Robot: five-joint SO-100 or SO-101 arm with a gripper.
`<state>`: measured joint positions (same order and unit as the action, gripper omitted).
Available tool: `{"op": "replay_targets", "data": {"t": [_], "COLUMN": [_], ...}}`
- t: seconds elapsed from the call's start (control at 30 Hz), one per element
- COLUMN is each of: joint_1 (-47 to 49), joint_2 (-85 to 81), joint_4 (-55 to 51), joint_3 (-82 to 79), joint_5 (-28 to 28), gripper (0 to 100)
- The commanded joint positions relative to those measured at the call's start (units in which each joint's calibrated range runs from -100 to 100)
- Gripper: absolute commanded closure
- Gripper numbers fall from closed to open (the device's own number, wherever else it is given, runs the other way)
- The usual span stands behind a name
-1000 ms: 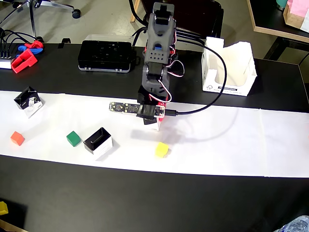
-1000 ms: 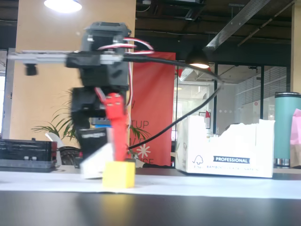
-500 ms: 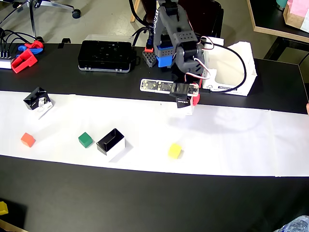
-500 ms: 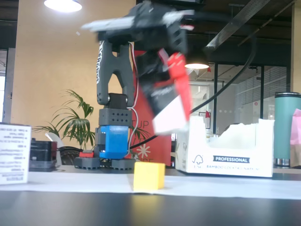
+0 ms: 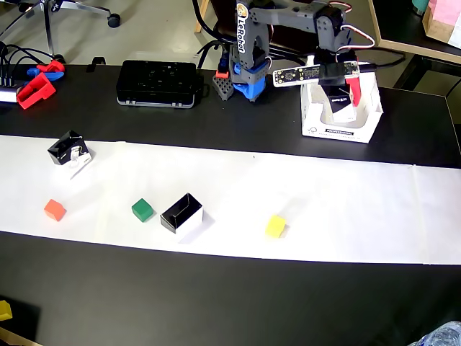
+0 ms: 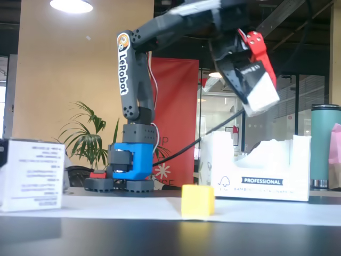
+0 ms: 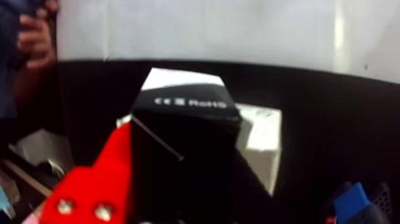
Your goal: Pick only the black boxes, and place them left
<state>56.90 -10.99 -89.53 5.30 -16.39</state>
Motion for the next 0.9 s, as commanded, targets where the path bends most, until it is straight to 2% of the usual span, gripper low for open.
{"op": "replay_targets", "data": {"t": [0.0,0.3,0.67,0.73,0.87], "joint_1": [10.10,25.52,27.94,28.03,28.98], "joint_2": [-5.80,3.76,17.51,18.22,18.30], "joint_4": [-0.22,-1.41,-1.33,-1.33,-1.57], "joint_3": [5.61,5.70,6.67,8.18,10.48], "joint_5": [2.39,6.44,6.39,6.39,5.86], "gripper": [93,93,91,84,64]}}
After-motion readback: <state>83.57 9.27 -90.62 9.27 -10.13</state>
